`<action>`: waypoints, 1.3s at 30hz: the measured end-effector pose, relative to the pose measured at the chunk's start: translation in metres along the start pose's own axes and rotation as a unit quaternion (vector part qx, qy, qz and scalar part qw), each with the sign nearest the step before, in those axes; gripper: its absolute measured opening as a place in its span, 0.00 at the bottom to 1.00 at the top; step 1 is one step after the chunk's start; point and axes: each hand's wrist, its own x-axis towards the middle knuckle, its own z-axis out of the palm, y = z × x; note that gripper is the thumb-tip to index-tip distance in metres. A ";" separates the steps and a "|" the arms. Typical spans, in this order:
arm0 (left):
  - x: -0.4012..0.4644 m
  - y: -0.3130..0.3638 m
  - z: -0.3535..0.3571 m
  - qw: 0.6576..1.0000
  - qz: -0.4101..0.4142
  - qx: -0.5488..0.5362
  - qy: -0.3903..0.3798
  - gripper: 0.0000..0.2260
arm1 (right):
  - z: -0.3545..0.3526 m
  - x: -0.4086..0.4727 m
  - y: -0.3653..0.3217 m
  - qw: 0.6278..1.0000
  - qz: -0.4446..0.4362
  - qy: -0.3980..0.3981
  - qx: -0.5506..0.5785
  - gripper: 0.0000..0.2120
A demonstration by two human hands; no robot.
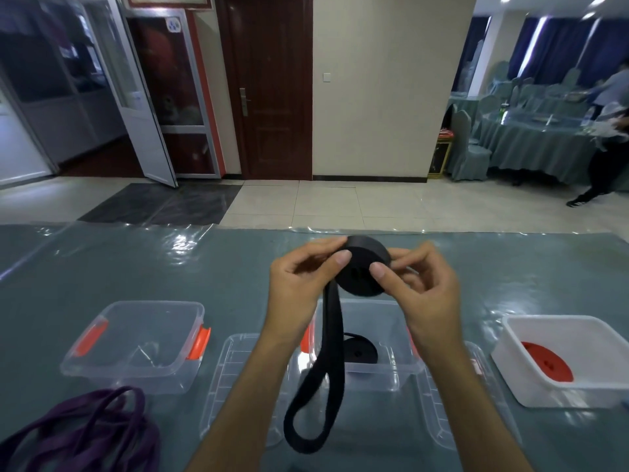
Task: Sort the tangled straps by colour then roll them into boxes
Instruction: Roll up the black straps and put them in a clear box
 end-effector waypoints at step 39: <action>-0.008 -0.003 -0.025 0.996 0.022 0.090 0.006 0.14 | 0.017 0.007 -0.006 0.999 0.016 -0.049 -0.016 0.16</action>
